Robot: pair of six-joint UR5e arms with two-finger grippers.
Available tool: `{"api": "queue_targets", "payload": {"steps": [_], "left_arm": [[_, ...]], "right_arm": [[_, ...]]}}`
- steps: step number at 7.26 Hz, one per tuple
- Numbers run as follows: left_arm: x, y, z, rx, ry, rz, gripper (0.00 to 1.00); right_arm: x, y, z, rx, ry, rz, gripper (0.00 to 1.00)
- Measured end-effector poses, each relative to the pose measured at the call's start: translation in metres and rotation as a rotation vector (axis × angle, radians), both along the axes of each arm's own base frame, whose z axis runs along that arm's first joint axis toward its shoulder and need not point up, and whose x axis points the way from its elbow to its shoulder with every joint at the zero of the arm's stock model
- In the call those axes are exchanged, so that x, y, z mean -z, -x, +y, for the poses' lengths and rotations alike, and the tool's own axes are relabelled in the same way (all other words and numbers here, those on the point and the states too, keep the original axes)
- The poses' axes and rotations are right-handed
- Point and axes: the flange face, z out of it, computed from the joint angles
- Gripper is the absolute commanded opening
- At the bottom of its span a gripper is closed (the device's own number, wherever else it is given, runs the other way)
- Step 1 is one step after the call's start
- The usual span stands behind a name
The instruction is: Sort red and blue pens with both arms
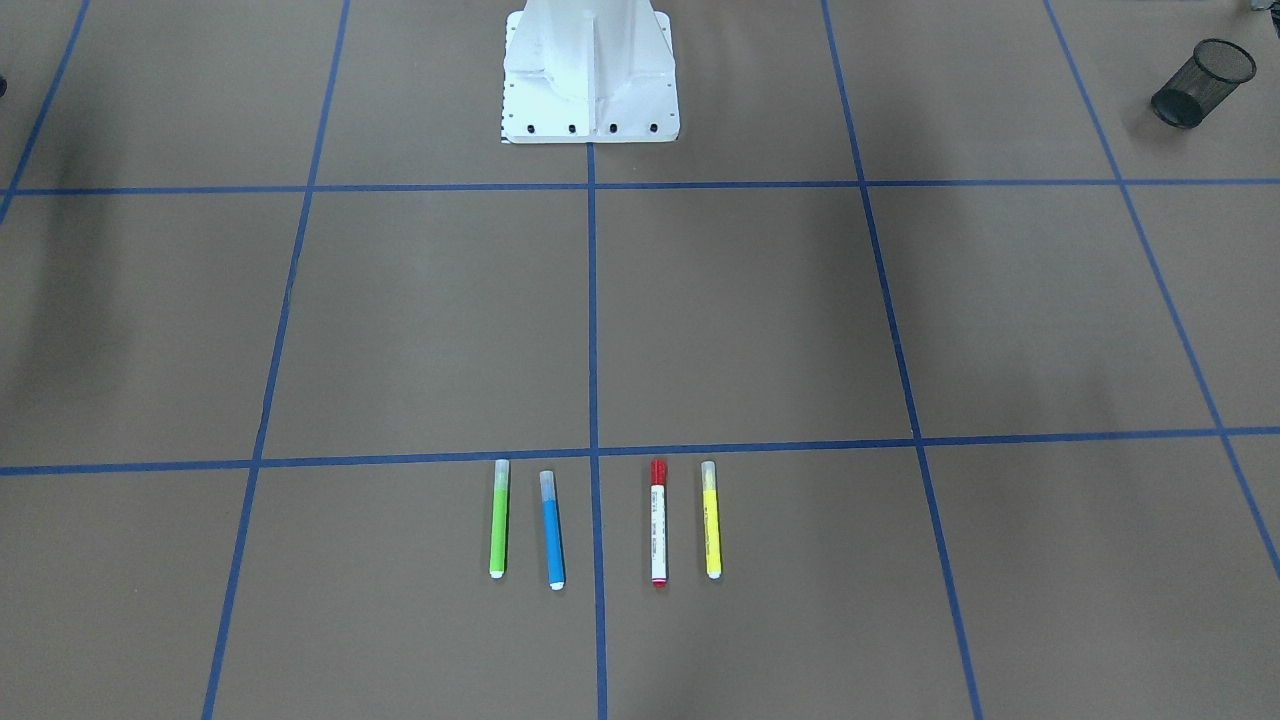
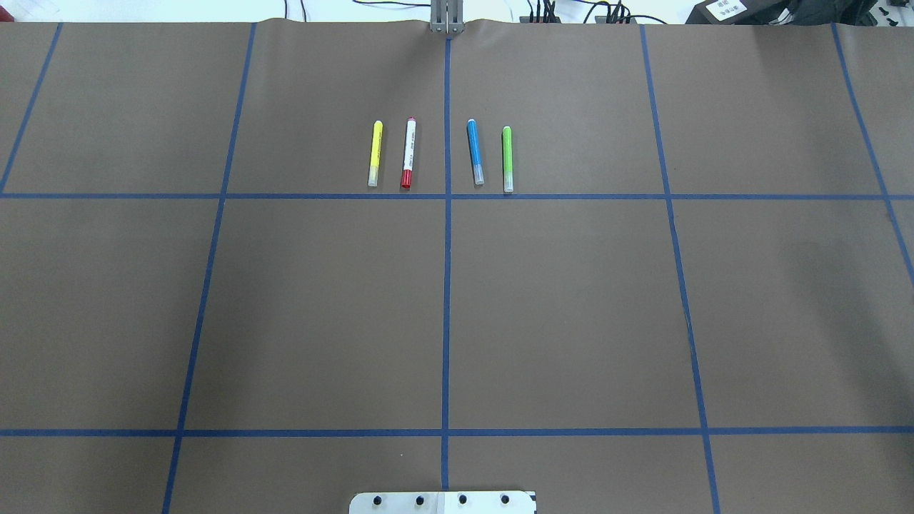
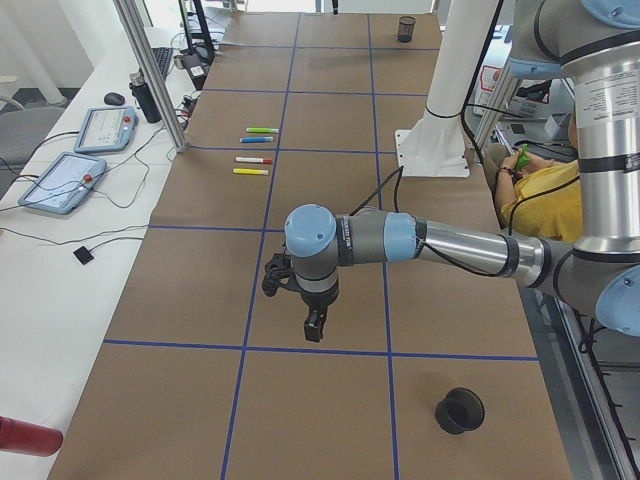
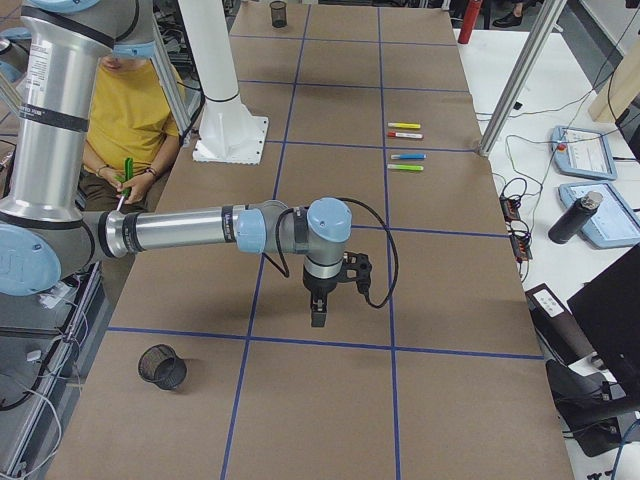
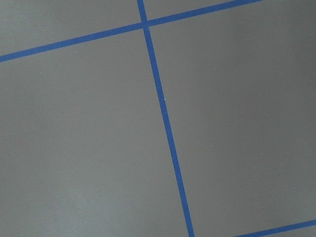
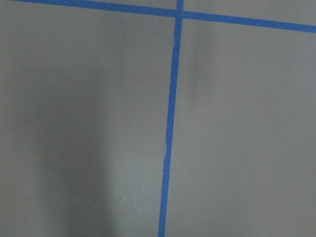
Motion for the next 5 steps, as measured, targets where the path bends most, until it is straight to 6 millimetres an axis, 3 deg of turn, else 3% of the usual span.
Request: {"api": "queue_targets", "payload": {"steps": [3,5], "left_arm": [[0.003,-0.001,-0.001,0.003,0.0,0.001,1.0],[0.007,-0.002,-0.007,0.042,0.028,0.007,1.0]], "right_arm": [[0.004,0.0,-0.002,0.0,-0.009,-0.001,1.0],[0.019,0.004,-0.016,0.001,-0.039,-0.007,1.0]]}}
